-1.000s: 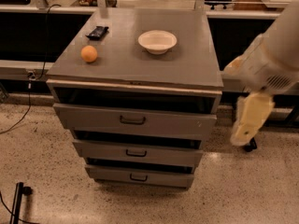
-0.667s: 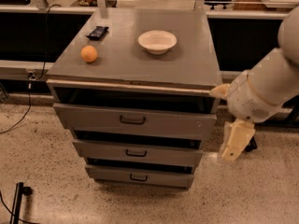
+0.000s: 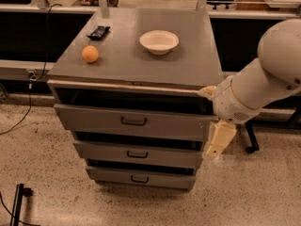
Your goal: Open middle drawer
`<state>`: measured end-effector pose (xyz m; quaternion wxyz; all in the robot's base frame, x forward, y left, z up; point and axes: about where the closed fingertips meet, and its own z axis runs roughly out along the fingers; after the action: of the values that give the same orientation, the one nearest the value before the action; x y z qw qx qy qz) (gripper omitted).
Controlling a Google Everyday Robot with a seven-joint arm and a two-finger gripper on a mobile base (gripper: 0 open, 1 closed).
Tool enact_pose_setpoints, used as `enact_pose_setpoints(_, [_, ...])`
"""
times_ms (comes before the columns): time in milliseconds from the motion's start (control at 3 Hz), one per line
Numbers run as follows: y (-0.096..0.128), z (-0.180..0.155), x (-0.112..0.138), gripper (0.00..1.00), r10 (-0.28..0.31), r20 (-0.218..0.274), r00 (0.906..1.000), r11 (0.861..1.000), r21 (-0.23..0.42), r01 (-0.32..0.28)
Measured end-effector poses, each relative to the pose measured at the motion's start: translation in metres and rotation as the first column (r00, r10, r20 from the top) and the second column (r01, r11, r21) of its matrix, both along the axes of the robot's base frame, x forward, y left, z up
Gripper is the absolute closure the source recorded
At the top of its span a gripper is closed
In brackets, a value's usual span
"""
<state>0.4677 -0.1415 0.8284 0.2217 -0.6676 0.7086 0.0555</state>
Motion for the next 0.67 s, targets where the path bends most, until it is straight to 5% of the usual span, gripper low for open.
enact_pose_setpoints(333, [0.018, -0.05, 0.003, 0.0, 0.002, -0.003, 1.0, 0.999, 0.054, -0.002])
enact_pose_setpoints(667, [0.032, -0.096, 0.005, 0.0, 0.022, 0.058, 0.9981, 0.996, 0.084, -0.027])
